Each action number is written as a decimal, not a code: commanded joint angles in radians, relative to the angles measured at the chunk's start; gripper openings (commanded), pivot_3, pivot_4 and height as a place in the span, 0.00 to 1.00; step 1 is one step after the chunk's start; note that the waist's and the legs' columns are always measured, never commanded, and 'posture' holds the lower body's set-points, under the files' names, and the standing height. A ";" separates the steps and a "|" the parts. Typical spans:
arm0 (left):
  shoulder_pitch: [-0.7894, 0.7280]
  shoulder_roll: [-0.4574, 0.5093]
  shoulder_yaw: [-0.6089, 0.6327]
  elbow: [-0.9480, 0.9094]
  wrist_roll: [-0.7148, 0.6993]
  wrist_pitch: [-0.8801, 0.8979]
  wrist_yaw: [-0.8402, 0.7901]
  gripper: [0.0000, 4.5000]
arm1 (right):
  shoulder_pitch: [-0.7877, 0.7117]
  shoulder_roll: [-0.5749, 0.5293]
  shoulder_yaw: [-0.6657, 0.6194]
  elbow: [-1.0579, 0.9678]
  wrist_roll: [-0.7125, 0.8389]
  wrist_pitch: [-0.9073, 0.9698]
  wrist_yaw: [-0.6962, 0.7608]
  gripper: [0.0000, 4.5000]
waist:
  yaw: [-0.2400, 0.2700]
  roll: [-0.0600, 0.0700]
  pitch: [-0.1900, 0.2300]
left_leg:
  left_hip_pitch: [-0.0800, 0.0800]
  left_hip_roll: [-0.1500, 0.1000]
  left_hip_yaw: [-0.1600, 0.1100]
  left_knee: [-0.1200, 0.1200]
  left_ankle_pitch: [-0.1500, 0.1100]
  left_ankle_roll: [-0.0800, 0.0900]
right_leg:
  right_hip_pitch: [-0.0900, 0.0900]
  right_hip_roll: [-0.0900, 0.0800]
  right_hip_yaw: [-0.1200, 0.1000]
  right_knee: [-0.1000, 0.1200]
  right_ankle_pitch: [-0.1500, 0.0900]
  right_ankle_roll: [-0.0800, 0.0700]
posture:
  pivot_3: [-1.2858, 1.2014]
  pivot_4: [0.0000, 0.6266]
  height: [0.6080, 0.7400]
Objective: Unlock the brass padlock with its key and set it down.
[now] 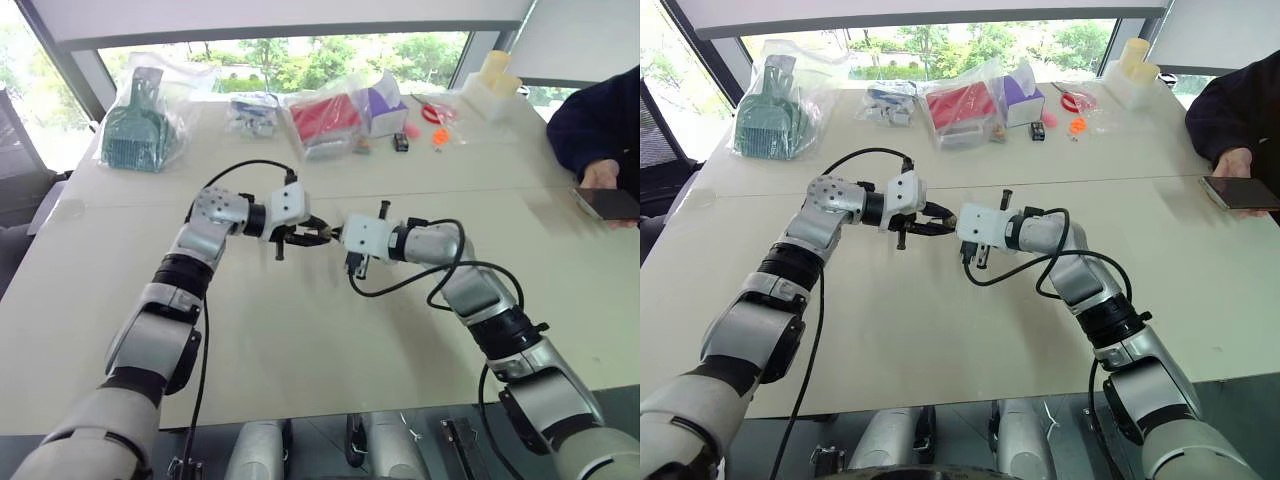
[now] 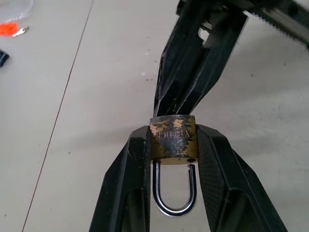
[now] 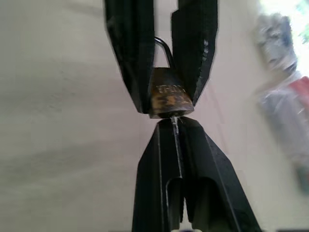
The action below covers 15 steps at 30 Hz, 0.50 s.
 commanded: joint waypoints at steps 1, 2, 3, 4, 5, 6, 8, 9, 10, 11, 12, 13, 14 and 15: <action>-0.010 -0.005 -0.008 -0.058 0.002 -0.140 0.014 0.17 | -0.019 0.012 -0.011 -0.095 0.097 0.126 0.086 0.01 | 0.001 0.000 0.000 | 0.000 0.000 0.000 0.000 0.000 0.000 | 0.000 0.000 0.000 0.000 0.000 0.000 | 0.52 0.24 1.00; -0.010 -0.006 -0.003 -0.057 -0.010 -0.125 0.010 0.17 | -0.023 0.015 -0.009 -0.086 0.065 0.078 0.049 0.01 | 0.000 0.000 0.000 | 0.000 0.000 0.000 0.000 0.000 0.000 | 0.000 0.000 0.000 0.000 0.000 0.000 | 0.52 0.24 1.00; -0.010 -0.008 0.001 -0.057 -0.019 -0.109 0.006 0.17 | -0.025 0.015 -0.007 -0.080 0.041 0.039 0.021 0.01 | -0.001 0.000 0.000 | 0.000 0.000 0.000 0.000 0.000 0.000 | 0.000 0.000 0.000 0.000 0.000 0.000 | 0.52 0.24 1.00; -0.013 -0.011 0.010 -0.055 -0.037 -0.070 -0.001 0.17 | -0.024 0.001 0.006 -0.069 -0.007 -0.046 -0.020 0.01 | -0.001 0.000 0.000 | 0.000 0.000 0.000 0.000 0.000 0.000 | 0.000 0.000 0.000 0.000 0.000 0.000 | 0.52 0.24 1.00; -0.018 -0.014 0.026 -0.054 -0.064 -0.008 -0.014 0.17 | -0.022 -0.019 0.025 -0.051 -0.068 -0.139 -0.074 0.01 | -0.002 0.000 0.000 | 0.000 0.000 0.000 0.000 0.000 0.000 | 0.000 0.000 0.000 0.000 0.000 0.000 | 0.52 0.24 1.00; -0.024 -0.014 0.039 -0.052 -0.089 0.061 -0.032 0.17 | -0.016 -0.050 0.046 -0.031 -0.134 -0.247 -0.128 0.01 | -0.003 0.000 0.000 | 0.000 0.000 0.000 0.000 0.000 0.000 | 0.000 0.000 0.000 0.000 0.000 0.000 | 0.52 0.24 1.00; -0.030 -0.010 0.054 -0.053 -0.117 0.151 -0.061 0.17 | -0.008 -0.093 0.074 0.007 -0.227 -0.402 -0.216 0.01 | -0.001 0.000 0.000 | 0.000 0.000 0.000 0.000 0.000 0.000 | 0.000 0.000 0.000 0.000 0.000 0.000 | 0.52 0.24 1.00; -0.032 -0.003 0.057 -0.049 -0.124 0.174 -0.080 0.17 | 0.002 -0.106 0.078 0.021 -0.250 -0.458 -0.250 0.01 | -0.002 0.000 0.000 | 0.000 0.000 0.000 0.000 0.000 0.000 | 0.000 0.000 0.000 0.000 0.000 0.001 | 0.52 0.24 1.00; -0.032 0.004 0.058 -0.050 -0.131 0.194 -0.098 0.17 | 0.014 -0.115 0.080 0.027 -0.262 -0.497 -0.268 0.07 | -0.002 0.000 0.000 | 0.000 0.000 0.001 0.000 0.000 0.000 | 0.000 0.000 0.000 0.000 0.000 0.001 | 0.52 0.24 1.00; -0.033 0.008 0.062 -0.051 -0.141 0.216 -0.113 0.17 | 0.024 -0.125 0.081 0.031 -0.280 -0.540 -0.293 0.14 | -0.002 0.000 0.000 | 0.000 0.000 0.001 0.000 0.000 0.000 | 0.000 0.000 0.000 0.000 0.000 0.001 | 0.52 0.24 1.00; -0.036 0.011 0.066 -0.054 -0.149 0.237 -0.122 0.17 | 0.032 -0.128 0.079 0.033 -0.289 -0.570 -0.312 0.19 | -0.002 0.000 0.000 | 0.000 0.000 0.001 0.000 0.000 0.000 | 0.000 0.000 0.000 0.000 0.000 0.001 | 0.52 0.24 1.00; -0.038 0.012 0.070 -0.057 -0.156 0.256 -0.130 0.17 | 0.038 -0.127 0.075 0.033 -0.291 -0.584 -0.320 0.31 | -0.002 0.000 0.000 | 0.000 0.000 0.001 0.000 0.000 0.000 | 0.000 0.000 0.000 0.000 0.000 0.001 | 0.52 0.24 1.00; -0.040 0.013 0.073 -0.063 -0.165 0.276 -0.139 0.17 | 0.042 -0.127 0.072 0.033 -0.298 -0.599 -0.333 0.42 | -0.003 0.000 0.000 | 0.000 0.000 0.001 0.000 0.000 0.000 | 0.000 0.000 0.000 0.000 0.000 0.001 | 0.52 0.24 1.00; -0.042 0.013 0.077 -0.069 -0.173 0.293 -0.147 0.17 | 0.044 -0.125 0.068 0.034 -0.309 -0.614 -0.350 0.53 | -0.003 0.000 0.000 | 0.000 0.000 0.001 0.000 0.000 0.000 | 0.000 0.000 0.000 0.000 0.000 0.000 | 0.52 0.24 1.00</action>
